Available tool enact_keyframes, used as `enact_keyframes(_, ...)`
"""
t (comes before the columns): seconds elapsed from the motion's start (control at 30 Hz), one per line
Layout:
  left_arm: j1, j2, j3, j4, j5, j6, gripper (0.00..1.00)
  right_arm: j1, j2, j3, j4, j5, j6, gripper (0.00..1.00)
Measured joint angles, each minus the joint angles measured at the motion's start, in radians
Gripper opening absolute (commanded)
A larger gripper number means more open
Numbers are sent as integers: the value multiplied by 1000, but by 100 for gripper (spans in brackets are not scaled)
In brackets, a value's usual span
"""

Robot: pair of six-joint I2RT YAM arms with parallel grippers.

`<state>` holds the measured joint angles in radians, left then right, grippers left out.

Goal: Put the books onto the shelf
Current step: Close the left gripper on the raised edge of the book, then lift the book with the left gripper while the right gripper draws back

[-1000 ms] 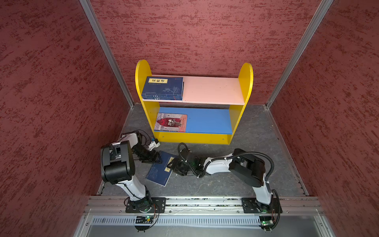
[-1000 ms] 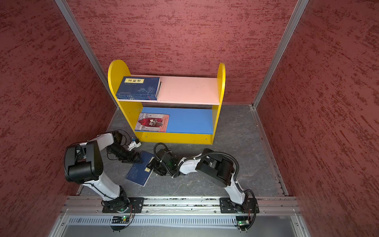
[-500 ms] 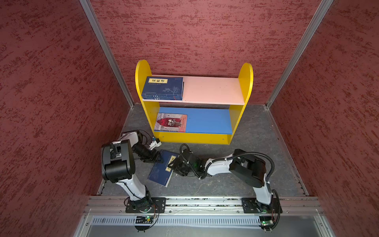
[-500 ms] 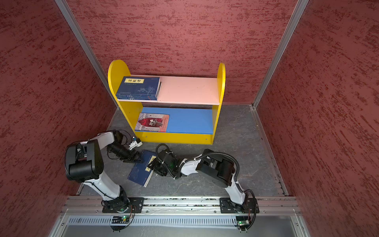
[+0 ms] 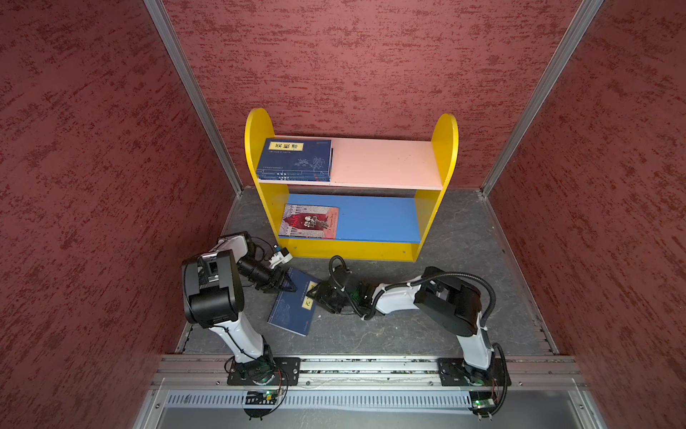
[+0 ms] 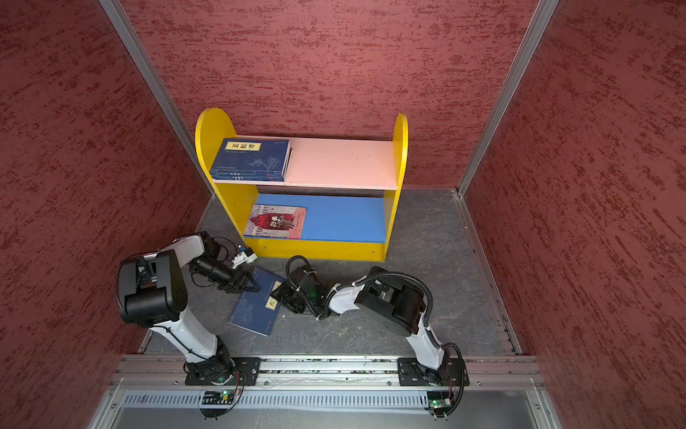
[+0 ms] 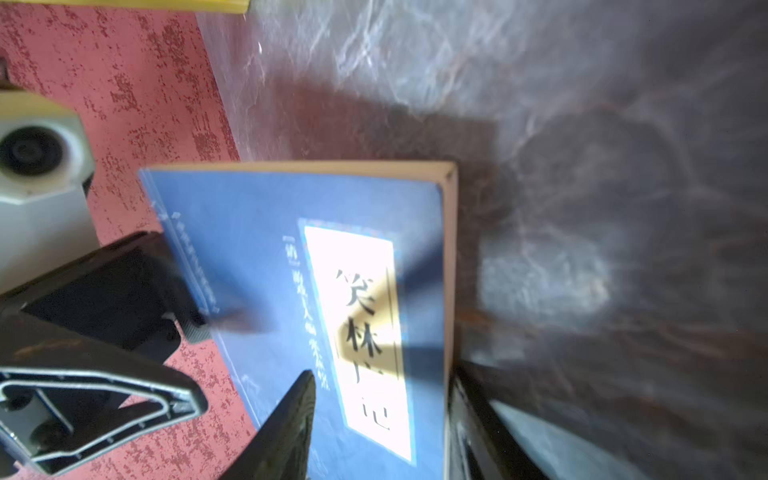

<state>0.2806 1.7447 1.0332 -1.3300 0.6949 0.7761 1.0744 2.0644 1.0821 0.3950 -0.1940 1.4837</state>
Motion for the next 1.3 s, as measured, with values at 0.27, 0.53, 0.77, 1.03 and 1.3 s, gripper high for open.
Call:
enact_keyframes(0.27, 8, 3, 2, -22, 11, 15, 2, 0, 0, 3, -5, 4, -19, 54)
enact_keyframes(0.53, 12, -87, 58, -58, 14, 27, 0, -5, -83, -45, -87, 103, -79, 57)
enact_keyframes(0.77, 9, -229, 211, -194, 43, 143, 0, -12, -289, -83, -204, 146, -154, 60)
enact_keyframes(1.03, -17, -346, 317, -278, 37, 304, 0, -12, -467, -81, -338, 127, -251, 62)
enact_keyframes(1.3, -109, -472, 427, -302, 90, 219, 0, -12, -737, -92, -430, 154, -336, 65)
